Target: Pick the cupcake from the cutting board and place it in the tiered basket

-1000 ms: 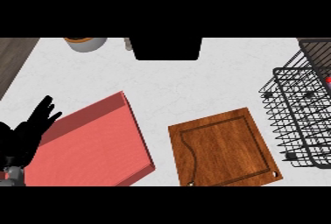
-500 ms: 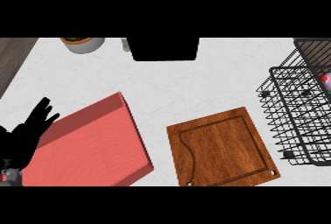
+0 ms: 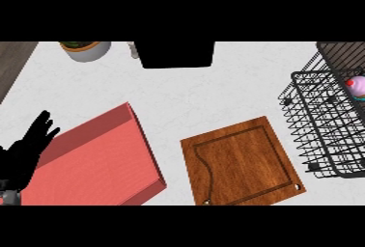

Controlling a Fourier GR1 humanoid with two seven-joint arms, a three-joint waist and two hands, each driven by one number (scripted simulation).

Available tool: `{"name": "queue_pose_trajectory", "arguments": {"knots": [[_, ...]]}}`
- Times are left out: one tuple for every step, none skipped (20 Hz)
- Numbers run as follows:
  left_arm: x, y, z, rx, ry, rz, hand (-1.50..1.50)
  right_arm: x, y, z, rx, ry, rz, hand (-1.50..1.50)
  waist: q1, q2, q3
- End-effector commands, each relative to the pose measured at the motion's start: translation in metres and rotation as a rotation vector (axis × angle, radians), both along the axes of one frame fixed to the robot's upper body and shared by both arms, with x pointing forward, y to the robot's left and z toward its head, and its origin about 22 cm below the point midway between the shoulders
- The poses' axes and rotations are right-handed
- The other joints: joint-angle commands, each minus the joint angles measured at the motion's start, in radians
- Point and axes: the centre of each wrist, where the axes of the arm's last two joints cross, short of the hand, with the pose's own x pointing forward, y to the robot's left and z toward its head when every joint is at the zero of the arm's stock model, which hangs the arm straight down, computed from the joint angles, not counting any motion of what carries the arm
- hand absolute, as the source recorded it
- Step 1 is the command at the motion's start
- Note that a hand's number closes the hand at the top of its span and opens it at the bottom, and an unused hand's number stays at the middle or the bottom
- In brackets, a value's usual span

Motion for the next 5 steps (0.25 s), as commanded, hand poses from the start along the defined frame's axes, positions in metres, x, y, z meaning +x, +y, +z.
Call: {"name": "queue_pose_trajectory", "arguments": {"knots": [[-0.027, 0.011, -0.034, -0.002, 0.143, 0.062, 0.0, -0.043, -0.041, -0.018, 0.152, -0.126, 0.029, -1.5, -0.018, 0.007, -0.009], [-0.029, 0.009, -0.039, 0.0, 0.145, 0.063, 0.0, -0.054, -0.049, -0.021, 0.191, -0.134, 0.074, -1.5, -0.033, 0.004, -0.009], [-0.028, 0.015, -0.023, -0.002, 0.136, 0.058, 0.0, -0.072, -0.061, -0.014, 0.193, -0.147, 0.07, -1.5, -0.014, 0.004, -0.008], [-0.034, -0.003, -0.032, -0.01, 0.149, 0.046, 0.0, -0.08, -0.067, -0.023, 0.207, -0.13, 0.08, -1.5, -0.012, 0.005, -0.008], [-0.022, 0.008, -0.016, 0.008, 0.131, 0.032, 0.0, -0.092, -0.077, -0.03, 0.21, -0.118, 0.12, -1.5, -0.01, 0.009, -0.007]]}}
